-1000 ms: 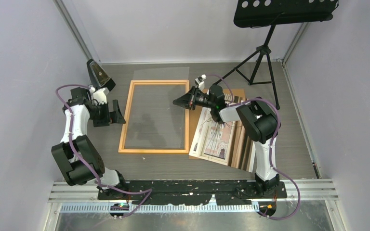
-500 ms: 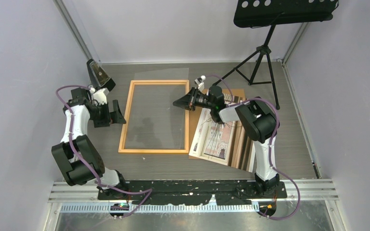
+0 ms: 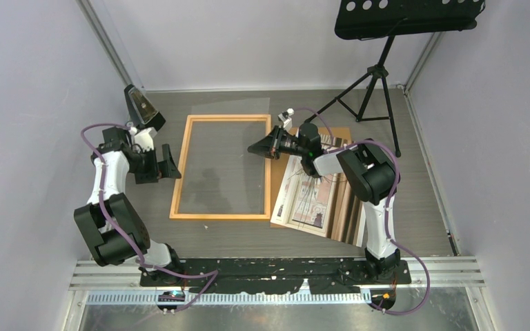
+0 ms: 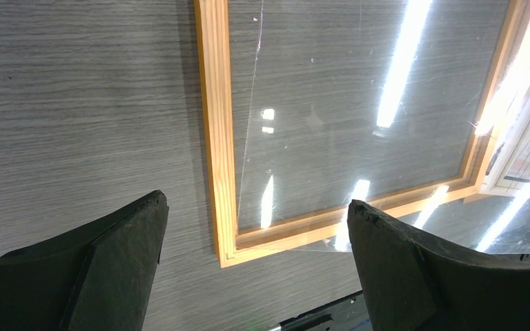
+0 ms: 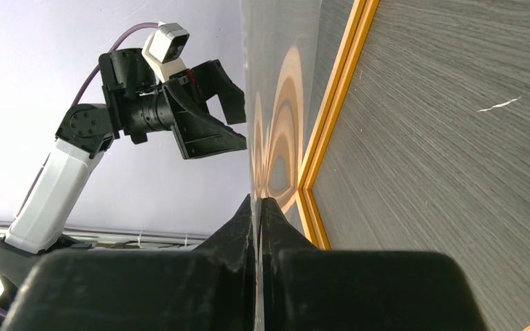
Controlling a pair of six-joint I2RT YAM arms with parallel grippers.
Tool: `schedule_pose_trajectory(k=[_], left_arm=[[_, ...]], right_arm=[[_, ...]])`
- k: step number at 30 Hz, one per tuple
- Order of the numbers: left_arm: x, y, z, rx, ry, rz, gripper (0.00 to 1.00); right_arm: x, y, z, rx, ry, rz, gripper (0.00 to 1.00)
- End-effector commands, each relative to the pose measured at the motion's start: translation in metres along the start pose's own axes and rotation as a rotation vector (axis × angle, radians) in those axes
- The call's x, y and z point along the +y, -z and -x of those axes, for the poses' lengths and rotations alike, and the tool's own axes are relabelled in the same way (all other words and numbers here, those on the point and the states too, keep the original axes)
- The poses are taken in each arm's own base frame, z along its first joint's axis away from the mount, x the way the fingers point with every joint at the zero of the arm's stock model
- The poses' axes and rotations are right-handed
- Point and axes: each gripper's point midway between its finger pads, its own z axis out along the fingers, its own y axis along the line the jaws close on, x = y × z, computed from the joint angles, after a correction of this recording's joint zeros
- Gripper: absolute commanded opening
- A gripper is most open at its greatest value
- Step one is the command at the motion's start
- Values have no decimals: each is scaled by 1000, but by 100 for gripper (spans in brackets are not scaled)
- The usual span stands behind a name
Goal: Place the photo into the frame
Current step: Place the photo frame item in the photo frame.
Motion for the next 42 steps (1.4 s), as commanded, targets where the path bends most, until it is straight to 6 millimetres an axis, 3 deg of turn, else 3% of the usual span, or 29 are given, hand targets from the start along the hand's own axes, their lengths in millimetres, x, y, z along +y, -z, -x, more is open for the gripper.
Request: schedule_pose_trajectory(k=[1, 42], left_arm=[[-3, 0, 6, -34, -8, -19, 99], [-3, -3, 4, -19, 3, -33, 98]], right_arm=[[21, -3, 1, 7, 73, 66, 6], [10, -7, 8, 8, 95, 61, 6]])
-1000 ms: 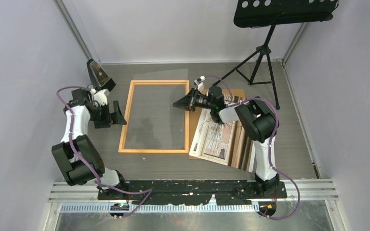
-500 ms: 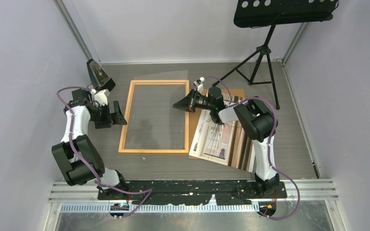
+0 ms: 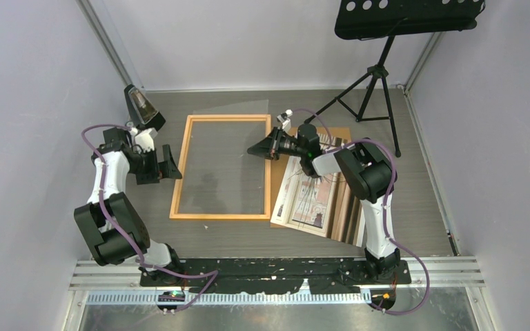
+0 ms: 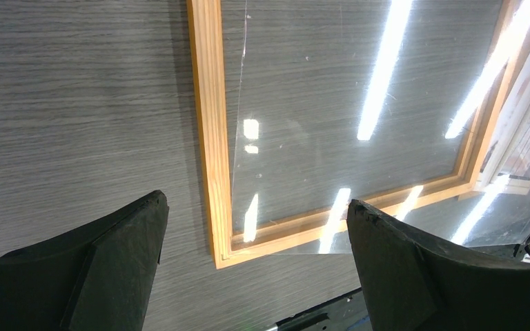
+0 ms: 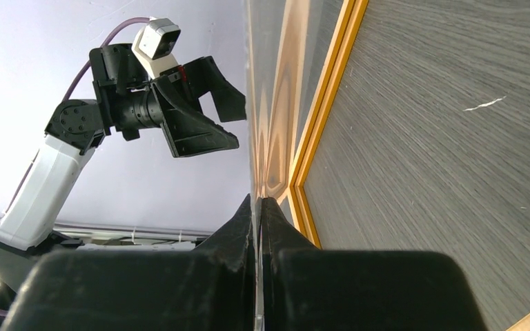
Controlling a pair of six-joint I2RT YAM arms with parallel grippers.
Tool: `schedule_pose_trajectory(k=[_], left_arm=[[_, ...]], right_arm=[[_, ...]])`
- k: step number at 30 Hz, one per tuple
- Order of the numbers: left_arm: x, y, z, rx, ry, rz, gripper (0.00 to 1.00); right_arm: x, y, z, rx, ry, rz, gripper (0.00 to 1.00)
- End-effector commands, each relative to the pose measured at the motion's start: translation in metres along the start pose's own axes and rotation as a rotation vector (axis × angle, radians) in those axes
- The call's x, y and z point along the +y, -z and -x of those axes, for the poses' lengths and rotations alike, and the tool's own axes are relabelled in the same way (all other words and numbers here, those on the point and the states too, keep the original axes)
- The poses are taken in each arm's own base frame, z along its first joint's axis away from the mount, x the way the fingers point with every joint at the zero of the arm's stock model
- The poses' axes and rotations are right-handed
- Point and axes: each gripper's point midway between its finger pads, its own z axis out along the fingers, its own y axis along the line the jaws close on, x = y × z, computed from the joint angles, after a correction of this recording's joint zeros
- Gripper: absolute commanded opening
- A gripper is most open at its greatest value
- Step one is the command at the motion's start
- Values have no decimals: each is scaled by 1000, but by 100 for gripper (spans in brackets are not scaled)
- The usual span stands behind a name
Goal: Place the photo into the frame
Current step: Place the photo frame item in the photo frame.
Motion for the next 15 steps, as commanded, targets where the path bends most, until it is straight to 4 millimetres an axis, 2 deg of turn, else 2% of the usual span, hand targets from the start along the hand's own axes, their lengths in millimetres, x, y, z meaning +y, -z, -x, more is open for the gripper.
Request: schedule_pose_trajectory(k=[1, 15], left_arm=[[-1, -1, 7, -26, -5, -16, 98], [1, -3, 7, -21, -2, -15, 98]], right_arm=[[22, -6, 12, -9, 92, 66, 6], [19, -16, 22, 28, 124, 54, 6]])
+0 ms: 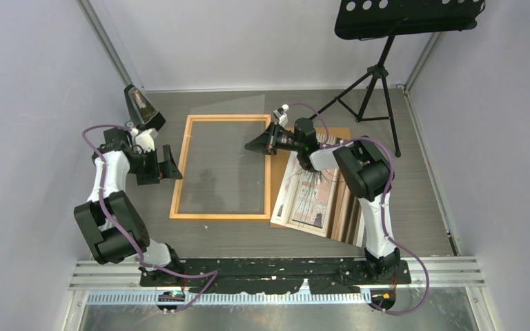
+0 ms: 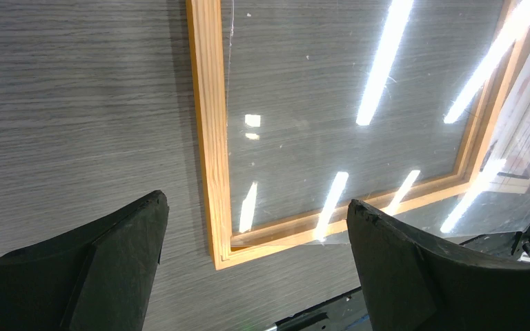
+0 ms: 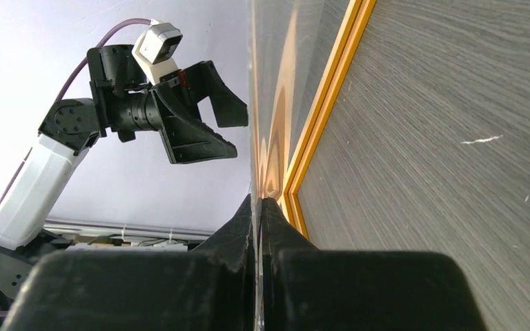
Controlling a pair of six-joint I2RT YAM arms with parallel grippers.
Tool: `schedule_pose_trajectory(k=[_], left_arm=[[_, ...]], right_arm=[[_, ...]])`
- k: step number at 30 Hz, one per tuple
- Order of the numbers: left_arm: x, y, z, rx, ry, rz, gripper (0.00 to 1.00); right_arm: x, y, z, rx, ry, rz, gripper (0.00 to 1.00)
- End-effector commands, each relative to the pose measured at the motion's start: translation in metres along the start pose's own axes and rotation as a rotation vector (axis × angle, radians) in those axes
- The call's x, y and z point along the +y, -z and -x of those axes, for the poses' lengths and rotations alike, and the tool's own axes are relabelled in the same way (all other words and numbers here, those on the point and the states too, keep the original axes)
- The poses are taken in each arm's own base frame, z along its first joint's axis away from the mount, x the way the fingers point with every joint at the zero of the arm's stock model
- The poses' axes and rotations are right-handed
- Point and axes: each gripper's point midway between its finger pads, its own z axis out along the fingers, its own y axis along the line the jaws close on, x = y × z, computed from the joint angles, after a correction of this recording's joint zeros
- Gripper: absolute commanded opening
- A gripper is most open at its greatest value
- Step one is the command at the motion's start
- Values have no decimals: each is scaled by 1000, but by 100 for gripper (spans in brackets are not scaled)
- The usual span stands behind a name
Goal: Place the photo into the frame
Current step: Place the photo frame item in the photo frame.
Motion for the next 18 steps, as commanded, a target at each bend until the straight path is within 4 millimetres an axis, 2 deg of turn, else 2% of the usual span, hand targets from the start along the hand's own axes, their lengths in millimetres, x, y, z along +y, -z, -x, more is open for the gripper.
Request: schedule_pose_trajectory(k=[1, 13, 18], left_arm=[[0, -1, 8, -28, -6, -12, 98], [2, -1, 10, -26, -4, -2, 98], [3, -1, 11, -22, -1, -3, 98]], right_arm=[[14, -6, 10, 16, 81, 44, 6], [-2, -15, 17, 44, 79, 26, 6], [-16, -17, 20, 51, 67, -10, 6]])
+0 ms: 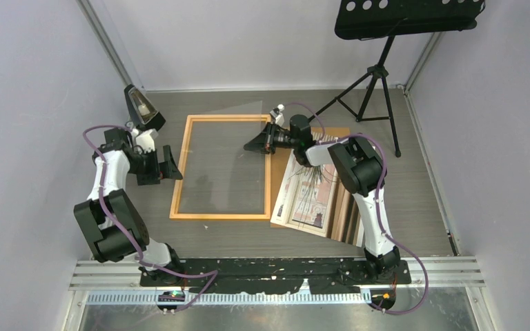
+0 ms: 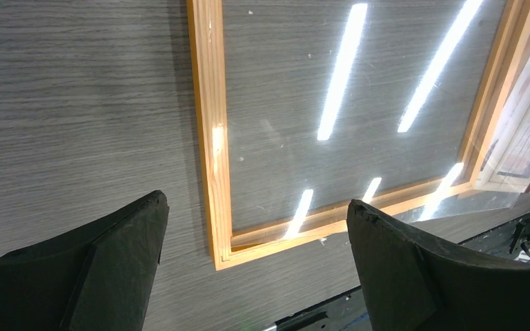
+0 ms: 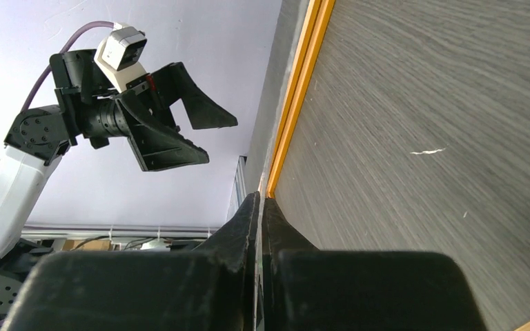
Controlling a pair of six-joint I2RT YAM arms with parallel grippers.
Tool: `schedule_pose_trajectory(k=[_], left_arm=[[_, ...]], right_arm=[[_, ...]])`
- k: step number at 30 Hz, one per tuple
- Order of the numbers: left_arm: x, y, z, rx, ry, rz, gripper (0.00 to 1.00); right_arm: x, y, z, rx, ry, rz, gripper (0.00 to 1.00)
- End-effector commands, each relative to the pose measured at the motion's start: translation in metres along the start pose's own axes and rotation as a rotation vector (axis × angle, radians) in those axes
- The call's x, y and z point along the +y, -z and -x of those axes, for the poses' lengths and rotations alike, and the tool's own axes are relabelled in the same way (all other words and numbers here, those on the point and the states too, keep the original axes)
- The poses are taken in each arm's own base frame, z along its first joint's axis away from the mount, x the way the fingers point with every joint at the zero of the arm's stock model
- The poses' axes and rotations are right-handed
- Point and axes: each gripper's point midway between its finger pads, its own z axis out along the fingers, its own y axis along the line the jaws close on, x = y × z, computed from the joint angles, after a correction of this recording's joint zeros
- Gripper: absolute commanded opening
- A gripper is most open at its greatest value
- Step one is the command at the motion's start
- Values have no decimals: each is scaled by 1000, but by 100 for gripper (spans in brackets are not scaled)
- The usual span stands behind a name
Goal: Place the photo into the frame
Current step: Place the photo frame item in the photo frame.
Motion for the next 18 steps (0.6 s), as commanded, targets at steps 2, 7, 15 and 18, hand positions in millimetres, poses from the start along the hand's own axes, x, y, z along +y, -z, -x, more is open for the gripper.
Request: schedule_pose_trajectory(k=[2, 7, 15, 18], left_arm=[[1, 1, 12, -33, -8, -1, 98], [2, 1, 12, -31, -10, 2, 98], [2, 1, 12, -30, -8, -2, 98], [1, 1, 12, -31, -8, -3, 98]], right_arm=[[8, -5, 14, 3, 78, 19, 6], [1, -7, 16, 14, 88, -1, 6], [-11, -7, 12, 38, 82, -41, 6], [-14, -6, 10, 43, 82, -55, 6]])
